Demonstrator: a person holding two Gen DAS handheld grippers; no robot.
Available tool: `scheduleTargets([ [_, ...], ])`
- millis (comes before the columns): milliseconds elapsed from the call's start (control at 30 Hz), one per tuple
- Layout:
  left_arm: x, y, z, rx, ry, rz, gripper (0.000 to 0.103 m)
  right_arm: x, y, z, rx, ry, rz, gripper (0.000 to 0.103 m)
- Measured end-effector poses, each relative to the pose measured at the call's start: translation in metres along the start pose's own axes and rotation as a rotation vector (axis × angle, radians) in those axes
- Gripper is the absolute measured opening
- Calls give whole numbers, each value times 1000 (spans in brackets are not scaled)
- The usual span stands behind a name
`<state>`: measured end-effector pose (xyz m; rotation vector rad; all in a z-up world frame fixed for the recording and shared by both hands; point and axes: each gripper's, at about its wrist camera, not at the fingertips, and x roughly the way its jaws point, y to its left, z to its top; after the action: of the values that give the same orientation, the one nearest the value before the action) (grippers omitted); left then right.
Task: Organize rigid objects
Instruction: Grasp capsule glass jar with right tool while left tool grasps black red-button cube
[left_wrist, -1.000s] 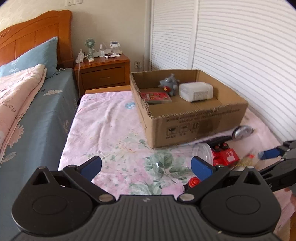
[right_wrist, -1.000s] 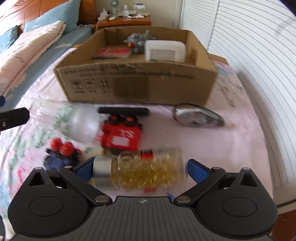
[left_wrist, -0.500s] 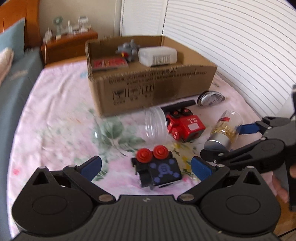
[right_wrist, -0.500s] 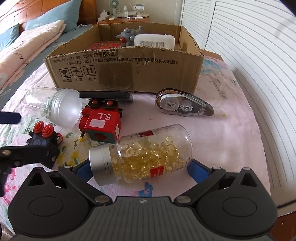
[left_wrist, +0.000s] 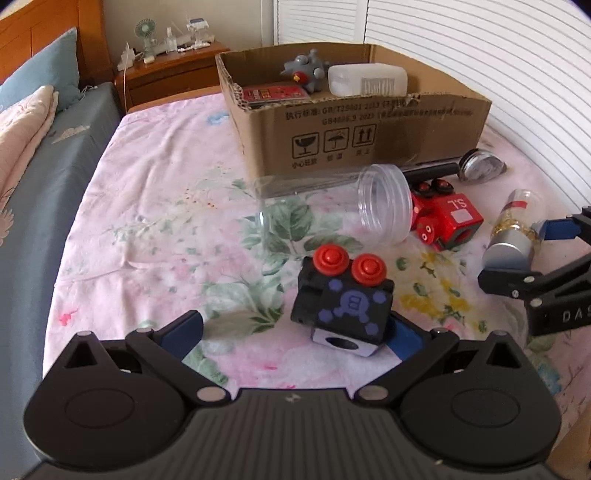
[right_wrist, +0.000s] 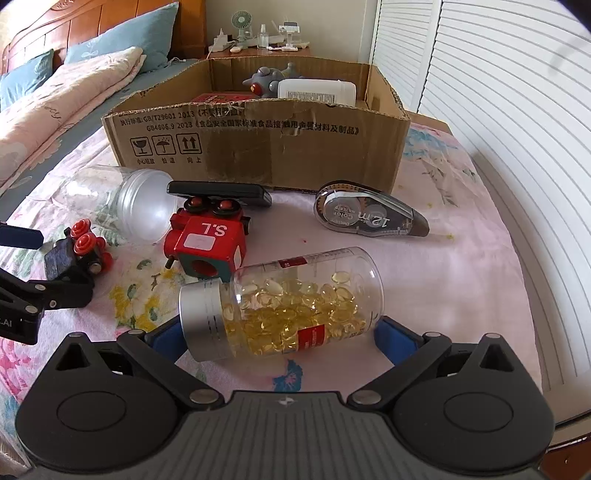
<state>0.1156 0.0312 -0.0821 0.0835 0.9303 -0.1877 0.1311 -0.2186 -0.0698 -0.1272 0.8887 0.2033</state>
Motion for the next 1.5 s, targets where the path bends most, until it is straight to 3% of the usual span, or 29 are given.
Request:
scheduleTargets([
  [200,-2,-11,-1,54,-46,-40,96,-1,0,-3,-1,-21,0,103],
  [467,-2,-23,2,121,-88,-106,74,-1,0,-5,-8,-33,6,103],
  [600,-5,-30,-2,163,-90,-141,72,-1,-1,-5,-14,-37,11,103],
  [733,-4,-28,-1,159,-97,-139,70,1,-2,-3,-34,-32,27,103],
  [867,-4,-27,0,141,-110,-127,60,3,-4,4,-56,11,45,103],
  [1167,-5,-26,0,137,-108,-125,57,-1,-5,14,-101,18,70,103],
  [1333,-5,-25,1,136,-101,-123,52,-5,-4,19,-123,18,84,98],
  [1500,-7,-27,1,178,-92,-121,51,-6,-2,19,-141,30,86,98],
])
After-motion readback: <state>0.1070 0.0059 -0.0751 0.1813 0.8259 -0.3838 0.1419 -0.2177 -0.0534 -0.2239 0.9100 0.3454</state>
